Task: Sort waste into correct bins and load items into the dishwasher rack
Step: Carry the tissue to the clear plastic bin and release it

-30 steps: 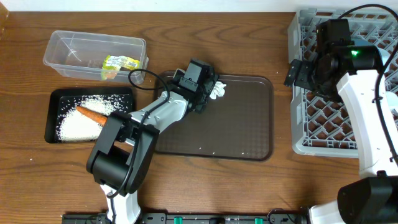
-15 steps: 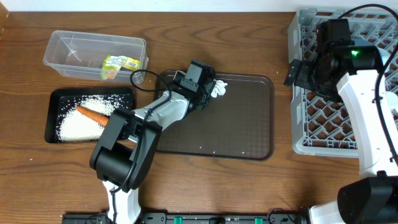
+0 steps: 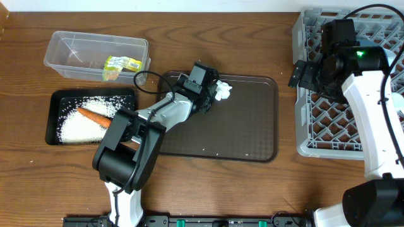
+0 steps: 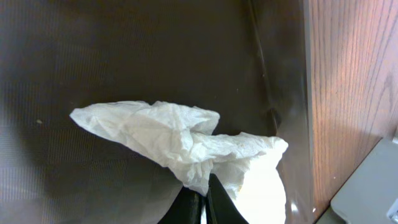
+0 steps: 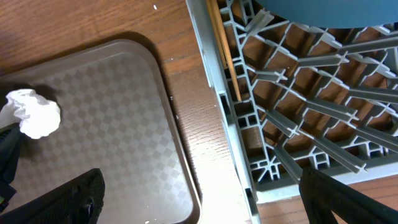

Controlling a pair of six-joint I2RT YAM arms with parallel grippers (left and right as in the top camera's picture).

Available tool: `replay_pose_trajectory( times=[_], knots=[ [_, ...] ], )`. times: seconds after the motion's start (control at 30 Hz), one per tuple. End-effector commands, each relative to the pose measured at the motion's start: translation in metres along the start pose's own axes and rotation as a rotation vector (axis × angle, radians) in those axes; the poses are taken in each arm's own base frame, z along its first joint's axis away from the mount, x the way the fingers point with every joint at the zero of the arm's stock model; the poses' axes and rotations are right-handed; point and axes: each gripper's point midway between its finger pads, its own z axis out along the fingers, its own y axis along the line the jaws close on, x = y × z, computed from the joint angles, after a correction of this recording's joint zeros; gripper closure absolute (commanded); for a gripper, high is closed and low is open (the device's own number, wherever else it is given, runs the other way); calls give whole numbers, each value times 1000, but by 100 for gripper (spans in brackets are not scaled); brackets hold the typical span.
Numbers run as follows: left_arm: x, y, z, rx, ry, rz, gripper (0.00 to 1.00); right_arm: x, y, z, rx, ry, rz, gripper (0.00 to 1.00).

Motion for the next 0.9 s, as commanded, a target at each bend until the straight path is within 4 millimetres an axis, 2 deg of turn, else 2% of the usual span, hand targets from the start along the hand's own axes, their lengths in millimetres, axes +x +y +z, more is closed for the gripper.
replay_pose_trajectory(
  times=[0.0, 0.4, 0.57, 0.87],
  knots=[
    [2, -6, -4, 15, 6, 32, 94, -3, -3, 0, 5, -3, 9, 1],
    [-1, -43, -50, 123, -23, 86, 94, -3, -3, 0, 5, -2, 9, 1],
    [-43, -56, -71, 149, -212, 189, 94, -3, -3, 0, 5, -3, 9, 1],
    [-130, -68, -102, 198, -400, 196, 94, -3, -2, 0, 4, -6, 9, 1]
  ],
)
